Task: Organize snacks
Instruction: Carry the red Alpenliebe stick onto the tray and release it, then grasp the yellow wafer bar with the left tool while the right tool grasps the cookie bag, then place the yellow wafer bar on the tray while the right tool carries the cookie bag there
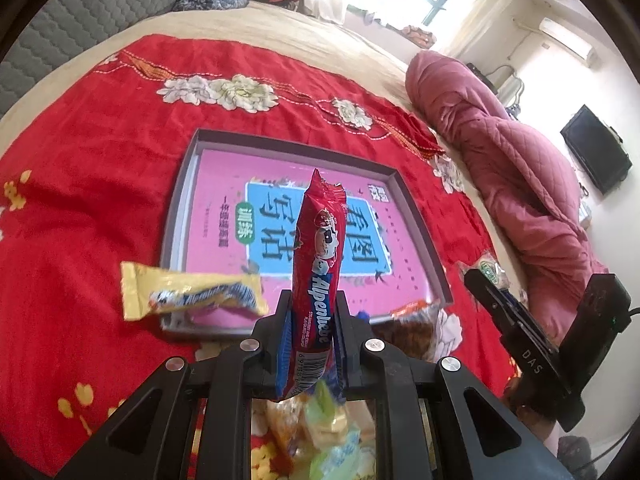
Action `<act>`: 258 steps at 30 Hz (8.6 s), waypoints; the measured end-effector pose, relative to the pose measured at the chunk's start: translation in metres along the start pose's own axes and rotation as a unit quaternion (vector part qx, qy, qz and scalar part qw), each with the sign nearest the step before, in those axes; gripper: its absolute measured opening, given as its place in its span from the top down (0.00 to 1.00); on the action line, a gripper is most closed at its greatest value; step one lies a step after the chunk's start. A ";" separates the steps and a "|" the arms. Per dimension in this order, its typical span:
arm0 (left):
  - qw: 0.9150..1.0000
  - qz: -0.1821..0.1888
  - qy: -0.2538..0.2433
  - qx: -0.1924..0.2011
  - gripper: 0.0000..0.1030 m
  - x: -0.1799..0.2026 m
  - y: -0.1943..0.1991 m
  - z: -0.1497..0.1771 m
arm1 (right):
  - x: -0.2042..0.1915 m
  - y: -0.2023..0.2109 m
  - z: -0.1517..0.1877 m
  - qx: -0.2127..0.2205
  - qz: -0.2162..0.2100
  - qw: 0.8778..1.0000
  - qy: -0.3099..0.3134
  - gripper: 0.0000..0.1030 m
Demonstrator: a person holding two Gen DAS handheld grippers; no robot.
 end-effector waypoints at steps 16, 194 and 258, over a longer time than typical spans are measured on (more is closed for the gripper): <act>1.000 -0.001 0.011 -0.015 0.82 0.007 -0.057 -0.007 | 0.017 -0.052 0.022 -0.066 0.015 0.998 -0.018 0.57; 0.994 -0.086 -0.062 -0.027 0.81 -0.059 -0.077 -0.017 | 0.016 -0.062 0.028 -0.071 0.032 0.997 0.002 0.55; 0.996 -0.072 -0.034 -0.045 0.79 -0.059 -0.080 -0.001 | 0.025 -0.053 0.027 -0.048 0.053 0.997 0.018 0.42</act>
Point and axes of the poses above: each gripper's, at about its wrist camera, not at the fingertips, and y roughly against the way its jaws point, x to its right, z to its underside, the point moved 9 cm from there along -y, roughly the way its jaws point, and after that the axes turned 14 degrees about x, right-handed, at the moved point
